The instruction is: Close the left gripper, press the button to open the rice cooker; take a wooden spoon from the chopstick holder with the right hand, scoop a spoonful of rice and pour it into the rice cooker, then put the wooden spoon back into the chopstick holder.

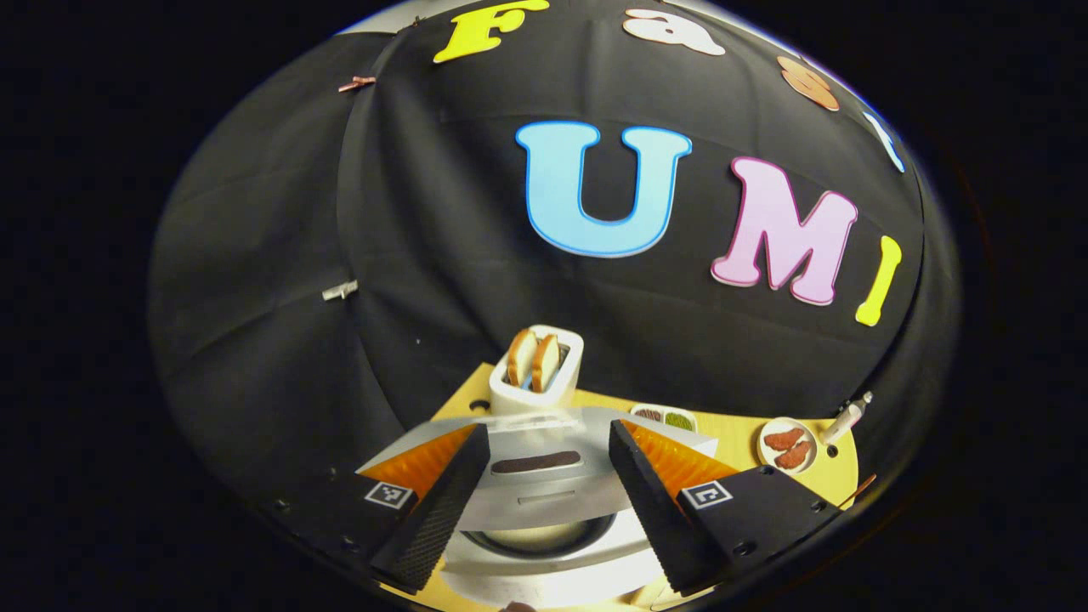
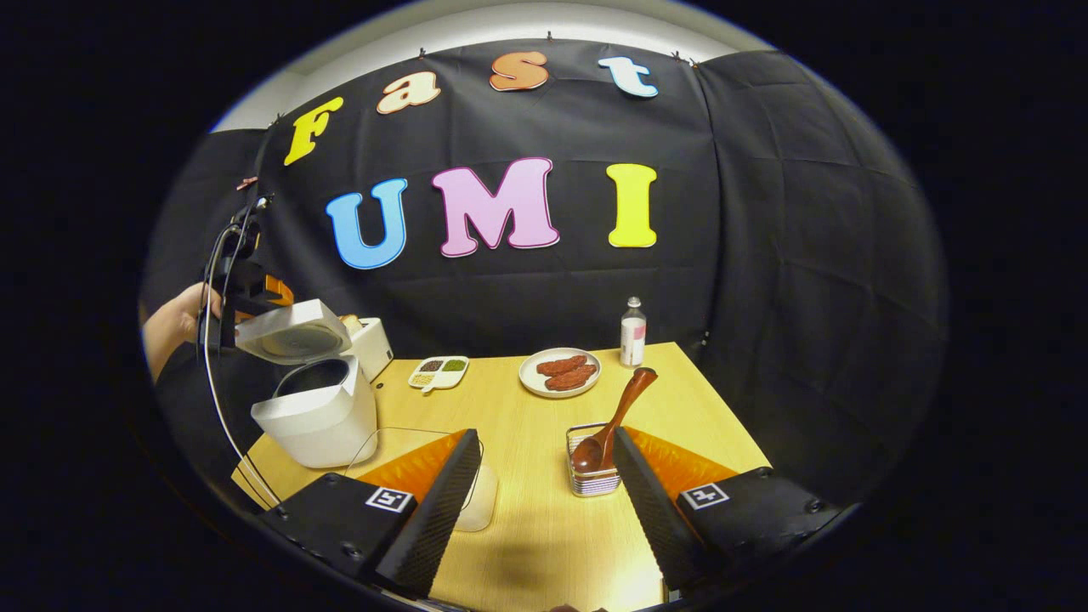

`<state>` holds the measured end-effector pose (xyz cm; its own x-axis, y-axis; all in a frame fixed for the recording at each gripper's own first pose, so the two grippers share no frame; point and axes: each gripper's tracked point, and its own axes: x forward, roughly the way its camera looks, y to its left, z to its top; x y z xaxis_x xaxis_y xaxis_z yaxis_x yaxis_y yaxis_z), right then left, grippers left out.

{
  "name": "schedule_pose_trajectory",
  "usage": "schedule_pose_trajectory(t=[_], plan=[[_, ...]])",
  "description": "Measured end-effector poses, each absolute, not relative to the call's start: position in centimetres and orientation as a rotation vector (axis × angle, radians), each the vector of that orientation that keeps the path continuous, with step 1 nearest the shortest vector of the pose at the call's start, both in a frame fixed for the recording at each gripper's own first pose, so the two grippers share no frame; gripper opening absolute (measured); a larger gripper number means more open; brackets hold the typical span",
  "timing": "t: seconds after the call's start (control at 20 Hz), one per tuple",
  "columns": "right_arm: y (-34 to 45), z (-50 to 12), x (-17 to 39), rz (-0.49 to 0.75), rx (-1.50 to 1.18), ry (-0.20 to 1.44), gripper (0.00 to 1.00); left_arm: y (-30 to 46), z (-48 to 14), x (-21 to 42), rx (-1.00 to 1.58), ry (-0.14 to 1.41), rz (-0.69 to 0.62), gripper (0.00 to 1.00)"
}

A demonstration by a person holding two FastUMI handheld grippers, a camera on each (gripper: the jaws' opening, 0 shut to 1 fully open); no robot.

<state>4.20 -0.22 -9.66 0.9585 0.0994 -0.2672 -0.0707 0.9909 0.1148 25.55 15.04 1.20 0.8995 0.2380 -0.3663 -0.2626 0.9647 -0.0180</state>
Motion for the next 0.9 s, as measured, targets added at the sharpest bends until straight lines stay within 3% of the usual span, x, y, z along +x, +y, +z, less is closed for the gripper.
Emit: schedule_pose_trajectory(t=[0.55, 0.9], plan=[[0.2, -12.0, 3.4, 0.132, 0.061, 0.343, 0.98, 13.2, -11.1, 22.3, -0.027, 0.463, 0.301, 0.99], [1.2, -12.4, 3.4, 0.161, 0.038, 0.350, 0.98, 13.3, -12.0, 22.3, 0.017, 0.449, 0.291, 1.00]])
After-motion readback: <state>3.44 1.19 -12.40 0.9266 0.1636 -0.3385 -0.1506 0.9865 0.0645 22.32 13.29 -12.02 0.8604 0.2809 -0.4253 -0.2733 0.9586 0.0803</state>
